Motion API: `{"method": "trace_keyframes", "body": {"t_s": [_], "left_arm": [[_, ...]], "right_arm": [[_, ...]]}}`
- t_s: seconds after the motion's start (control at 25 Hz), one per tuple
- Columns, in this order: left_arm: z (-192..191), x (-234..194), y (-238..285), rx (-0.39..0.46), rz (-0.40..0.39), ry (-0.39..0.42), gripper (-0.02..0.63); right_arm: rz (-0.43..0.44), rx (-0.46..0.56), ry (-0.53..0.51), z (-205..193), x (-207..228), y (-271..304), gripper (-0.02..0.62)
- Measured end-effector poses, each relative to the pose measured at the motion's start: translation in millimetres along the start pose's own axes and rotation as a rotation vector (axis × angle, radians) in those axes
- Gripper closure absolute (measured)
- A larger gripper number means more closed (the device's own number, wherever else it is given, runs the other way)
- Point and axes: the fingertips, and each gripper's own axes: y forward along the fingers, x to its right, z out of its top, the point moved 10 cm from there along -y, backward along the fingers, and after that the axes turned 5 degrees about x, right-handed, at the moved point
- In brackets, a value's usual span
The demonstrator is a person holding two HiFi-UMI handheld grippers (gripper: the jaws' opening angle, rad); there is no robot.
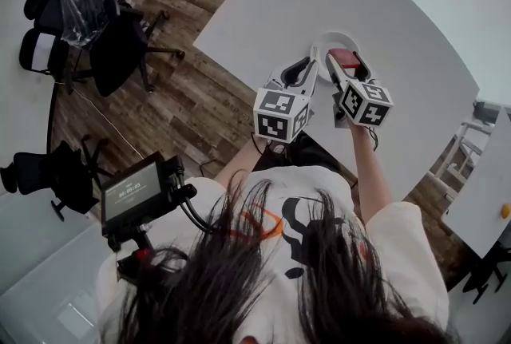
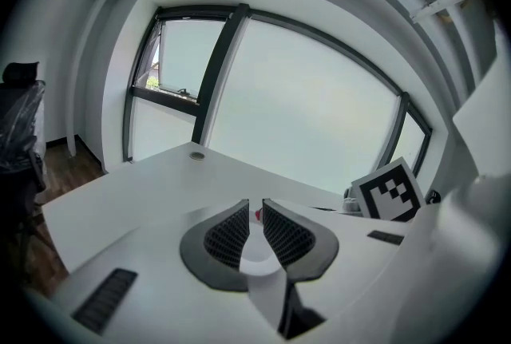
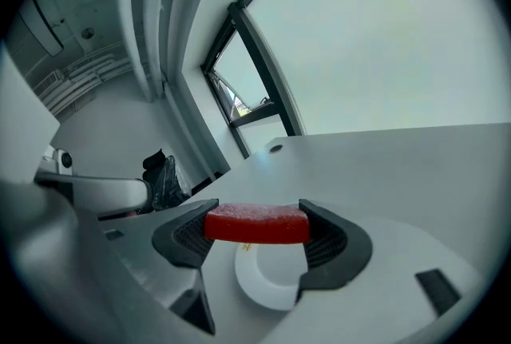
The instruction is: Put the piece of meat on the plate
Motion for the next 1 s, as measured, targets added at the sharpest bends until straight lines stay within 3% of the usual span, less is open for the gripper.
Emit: {"method": "trace_keyframes", "body": {"t_s": [0.32, 0.76, 1.0], "left_arm": [[-3.8, 0.1, 0.4, -0.004, 0.017, -0.024, 0.548], [-5.0, -2.2, 0.8, -0.004, 0.031, -0.034, 0.548], [-4.1, -4.2, 1.2, -0.001, 0.037, -0.043, 0.548]], "right_arm": [[-0.025, -0.135, -0.167, -15.2, 7.7, 32.4, 0.272], [-0.053, -0.226, -0.176, -30.4, 14.5, 45.5, 0.272], [-0.052, -0.254, -0.255, -32.8, 11.1, 47.0, 0.270]]}}
